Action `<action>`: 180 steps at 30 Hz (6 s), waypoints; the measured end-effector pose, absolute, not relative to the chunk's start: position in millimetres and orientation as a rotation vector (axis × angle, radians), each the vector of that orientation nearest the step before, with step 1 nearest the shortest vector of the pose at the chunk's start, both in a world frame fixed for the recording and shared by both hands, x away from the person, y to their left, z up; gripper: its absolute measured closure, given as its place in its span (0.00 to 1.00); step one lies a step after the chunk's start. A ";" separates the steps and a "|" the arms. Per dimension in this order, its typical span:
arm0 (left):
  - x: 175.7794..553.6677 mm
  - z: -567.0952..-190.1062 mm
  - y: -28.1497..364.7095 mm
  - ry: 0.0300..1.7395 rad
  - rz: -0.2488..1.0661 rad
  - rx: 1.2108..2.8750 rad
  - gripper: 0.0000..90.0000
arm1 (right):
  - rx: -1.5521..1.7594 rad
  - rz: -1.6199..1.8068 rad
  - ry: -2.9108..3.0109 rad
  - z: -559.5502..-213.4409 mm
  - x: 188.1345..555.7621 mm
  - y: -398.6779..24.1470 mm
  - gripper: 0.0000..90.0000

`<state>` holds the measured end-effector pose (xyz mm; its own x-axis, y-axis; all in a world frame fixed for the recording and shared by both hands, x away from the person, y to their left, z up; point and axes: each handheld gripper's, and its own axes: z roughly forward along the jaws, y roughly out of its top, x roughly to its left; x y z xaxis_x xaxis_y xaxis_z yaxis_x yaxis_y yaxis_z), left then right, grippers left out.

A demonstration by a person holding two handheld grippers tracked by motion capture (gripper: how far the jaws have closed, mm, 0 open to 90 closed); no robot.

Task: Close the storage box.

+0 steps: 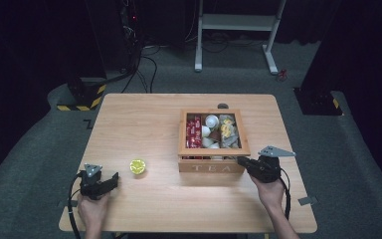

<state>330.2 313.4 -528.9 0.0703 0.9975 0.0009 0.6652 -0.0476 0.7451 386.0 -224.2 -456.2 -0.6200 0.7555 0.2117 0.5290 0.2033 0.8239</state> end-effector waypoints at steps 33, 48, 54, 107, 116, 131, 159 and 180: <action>329.7 -529.1 311.6 1.658 0.746 1.767 0.30 | 1.172 1.382 2.244 -453.7 374.4 -222.1 0.98; 329.7 -529.1 311.5 1.658 0.745 1.767 0.30 | 1.160 1.246 2.198 -449.4 394.0 -219.3 1.00; 329.6 -529.1 311.4 1.659 0.745 1.766 0.30 | 1.132 1.236 2.194 -451.1 390.9 -217.7 1.00; 329.6 -529.1 311.3 1.653 0.740 1.771 0.30 | 1.456 1.183 1.878 -470.3 408.4 -312.6 0.60; 329.7 -529.1 311.2 1.650 0.741 1.773 0.30 | 1.490 1.109 1.898 -484.7 406.1 -315.1 0.58; 329.8 -529.2 311.1 1.648 0.741 1.772 0.29 | 1.529 1.012 1.951 -504.7 405.0 -313.1 0.56; 329.8 -529.1 311.2 1.643 0.740 1.778 0.29 | 1.473 0.875 2.041 -520.6 410.5 -294.2 0.52; 329.7 -529.1 311.1 1.637 0.735 1.784 0.28 | 1.469 0.877 2.037 -522.2 408.8 -291.8 0.44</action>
<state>329.7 311.1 -529.1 0.0851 0.9964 0.0015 0.6628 -0.0577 0.7466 408.8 -291.8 -522.2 -0.3109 0.9504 -0.0115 0.6447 0.2198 0.7321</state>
